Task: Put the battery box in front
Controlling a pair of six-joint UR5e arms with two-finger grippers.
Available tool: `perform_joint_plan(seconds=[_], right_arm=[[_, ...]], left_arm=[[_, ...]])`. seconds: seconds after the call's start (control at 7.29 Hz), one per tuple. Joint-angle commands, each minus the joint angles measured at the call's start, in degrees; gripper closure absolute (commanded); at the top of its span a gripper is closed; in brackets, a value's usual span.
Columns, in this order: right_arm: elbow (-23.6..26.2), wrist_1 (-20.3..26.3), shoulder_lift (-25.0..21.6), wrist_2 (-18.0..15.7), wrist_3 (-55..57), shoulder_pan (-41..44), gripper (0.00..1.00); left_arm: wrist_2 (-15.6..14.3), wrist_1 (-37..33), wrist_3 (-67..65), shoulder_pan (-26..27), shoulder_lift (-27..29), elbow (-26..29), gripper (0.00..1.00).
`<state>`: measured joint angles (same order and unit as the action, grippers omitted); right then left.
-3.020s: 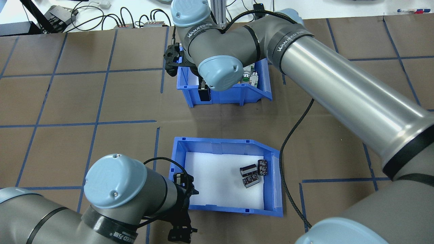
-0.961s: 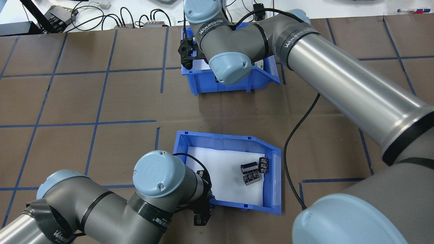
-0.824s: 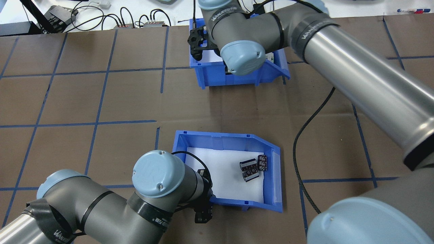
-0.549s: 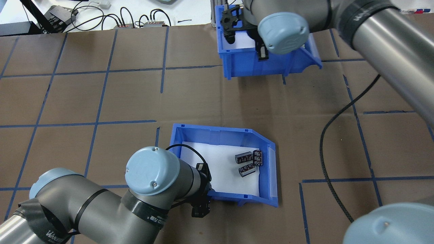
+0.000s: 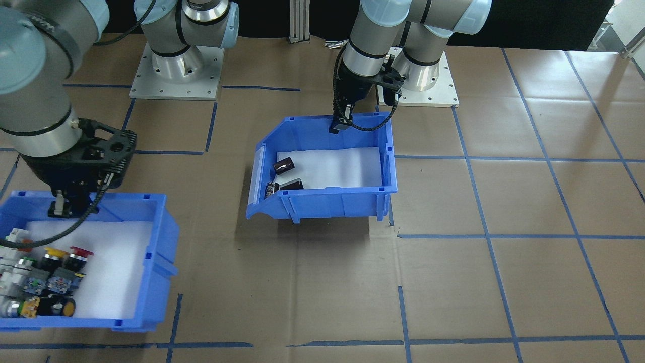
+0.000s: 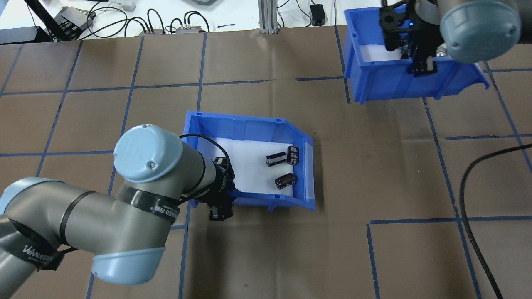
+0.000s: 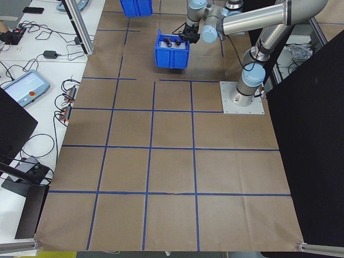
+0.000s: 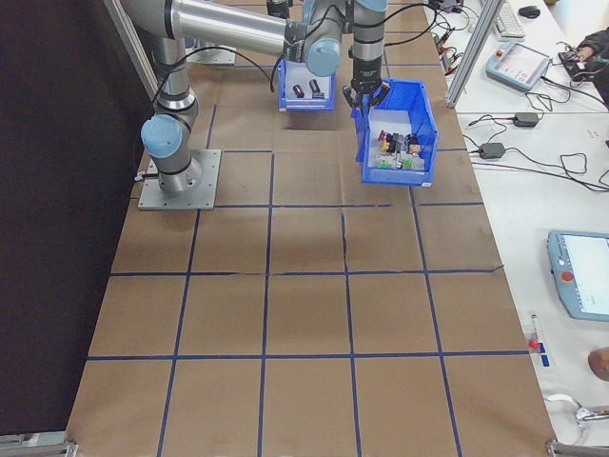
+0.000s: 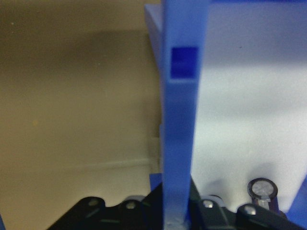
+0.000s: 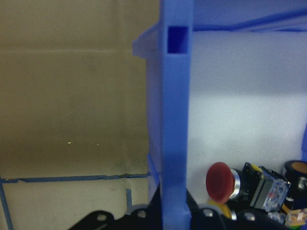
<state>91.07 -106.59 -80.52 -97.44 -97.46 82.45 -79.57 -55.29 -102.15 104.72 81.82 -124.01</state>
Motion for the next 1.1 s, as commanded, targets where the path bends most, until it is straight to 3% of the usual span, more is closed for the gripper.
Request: perform_joint_plan(seconds=[0.0,0.55,0.82,0.96], right_arm=[[7.78,-2.12,-5.07,2.16,-5.44,-6.23,1.0],[22.82,-14.59,-12.19,3.31,-10.28,-8.8,1.0],[24.24,-14.18,-13.52,2.87,-10.47,-9.33,1.0],[25.29,-13.91,-14.74,2.52,-10.47,-9.33,1.0]], left_arm=[[1.88,-1.66,0.81,-2.58,6.2,9.0,1.0],[2.4,-0.79,-0.33,-2.42,25.18,27.9,1.0],[4.16,0.52,-2.43,-2.15,30.04,31.71,1.0],[3.99,5.93,-2.87,-1.98,33.19,32.5,0.99]])
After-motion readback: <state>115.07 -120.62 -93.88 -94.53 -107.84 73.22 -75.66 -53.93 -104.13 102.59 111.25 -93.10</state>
